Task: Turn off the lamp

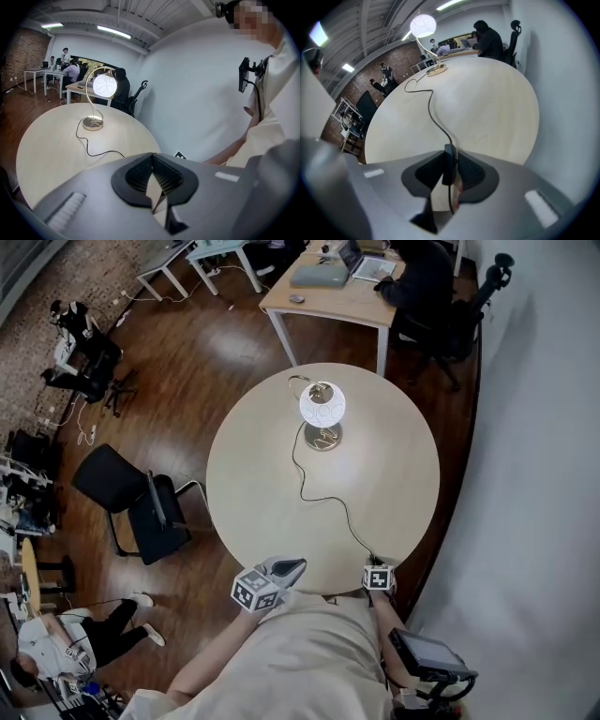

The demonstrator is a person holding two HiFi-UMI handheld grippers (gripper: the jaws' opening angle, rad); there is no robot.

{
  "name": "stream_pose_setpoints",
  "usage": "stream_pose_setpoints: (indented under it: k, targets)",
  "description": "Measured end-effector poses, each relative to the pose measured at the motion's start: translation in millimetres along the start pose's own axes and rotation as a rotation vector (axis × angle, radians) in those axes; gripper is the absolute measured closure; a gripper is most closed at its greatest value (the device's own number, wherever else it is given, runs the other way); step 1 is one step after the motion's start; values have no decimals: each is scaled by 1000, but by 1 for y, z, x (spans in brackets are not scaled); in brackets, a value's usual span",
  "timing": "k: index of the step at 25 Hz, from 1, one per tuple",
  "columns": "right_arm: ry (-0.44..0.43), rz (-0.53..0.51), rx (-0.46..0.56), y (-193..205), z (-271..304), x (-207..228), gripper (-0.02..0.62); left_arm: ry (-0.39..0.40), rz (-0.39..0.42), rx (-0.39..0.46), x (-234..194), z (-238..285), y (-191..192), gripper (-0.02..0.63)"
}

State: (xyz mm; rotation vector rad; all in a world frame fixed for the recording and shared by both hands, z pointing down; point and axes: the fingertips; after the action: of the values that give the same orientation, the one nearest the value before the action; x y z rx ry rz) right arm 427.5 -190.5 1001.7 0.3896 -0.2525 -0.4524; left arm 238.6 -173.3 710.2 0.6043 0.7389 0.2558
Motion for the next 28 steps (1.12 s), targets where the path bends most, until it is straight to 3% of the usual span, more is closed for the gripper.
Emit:
stream_pose_setpoints:
  k: [9, 17, 20, 21, 23, 28]
  targets:
    - [24, -91, -8, -16, -5, -6, 531, -8, 2, 0, -1, -7, 0, 626]
    - [61, -63, 3, -14, -3, -6, 522, -3, 16, -26, -3, -13, 11, 626]
    - [110, -35, 46, -19, -7, 1, 499, -1, 19, -28, -8, -19, 14, 626]
    - [130, -28, 61, -20, -8, 4, 447, 1, 17, -25, -11, -21, 16, 626]
    - [170, -20, 89, -23, -10, 6, 417, 13, 11, -20, -17, -24, 20, 626]
    - [236, -1, 140, -38, -30, -1, 413, 81, 14, -8, -37, -40, 14, 626]
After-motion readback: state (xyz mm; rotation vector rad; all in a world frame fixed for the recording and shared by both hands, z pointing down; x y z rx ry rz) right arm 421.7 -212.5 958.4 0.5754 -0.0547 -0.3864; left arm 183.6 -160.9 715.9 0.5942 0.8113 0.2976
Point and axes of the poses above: the fingertips, and each gripper's own axes: z forward along the fingers, x to its right, y out of its underside, and after that the axes turned 10 degrees about -z, right-handed
